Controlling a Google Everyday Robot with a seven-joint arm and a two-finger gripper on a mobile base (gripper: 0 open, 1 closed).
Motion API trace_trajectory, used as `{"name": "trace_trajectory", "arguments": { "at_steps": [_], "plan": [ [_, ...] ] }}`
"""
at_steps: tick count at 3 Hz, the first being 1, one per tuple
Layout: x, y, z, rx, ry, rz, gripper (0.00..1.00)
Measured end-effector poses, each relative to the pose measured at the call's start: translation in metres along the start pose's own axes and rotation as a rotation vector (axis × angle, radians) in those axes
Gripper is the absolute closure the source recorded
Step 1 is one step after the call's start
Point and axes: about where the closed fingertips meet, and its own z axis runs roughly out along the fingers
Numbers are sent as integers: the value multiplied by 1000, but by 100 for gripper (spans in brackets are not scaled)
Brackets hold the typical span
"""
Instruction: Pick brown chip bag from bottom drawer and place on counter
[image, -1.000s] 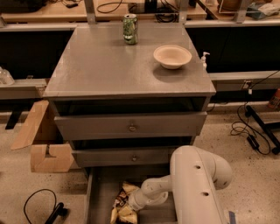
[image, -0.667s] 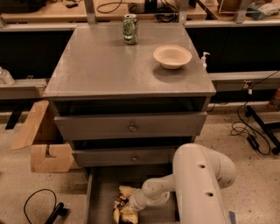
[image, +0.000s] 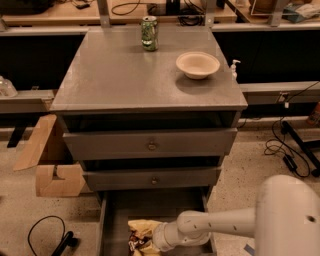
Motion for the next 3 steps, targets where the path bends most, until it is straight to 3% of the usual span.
{"name": "trace_trajectory", "arguments": {
  "at_steps": [1, 2, 3],
  "plan": [
    [-33, 45, -61, -9, -73, -56, 100],
    [-67, 87, -129, 13, -108, -70, 100],
    [-111, 110, -202, 47, -129, -40, 100]
  ]
}}
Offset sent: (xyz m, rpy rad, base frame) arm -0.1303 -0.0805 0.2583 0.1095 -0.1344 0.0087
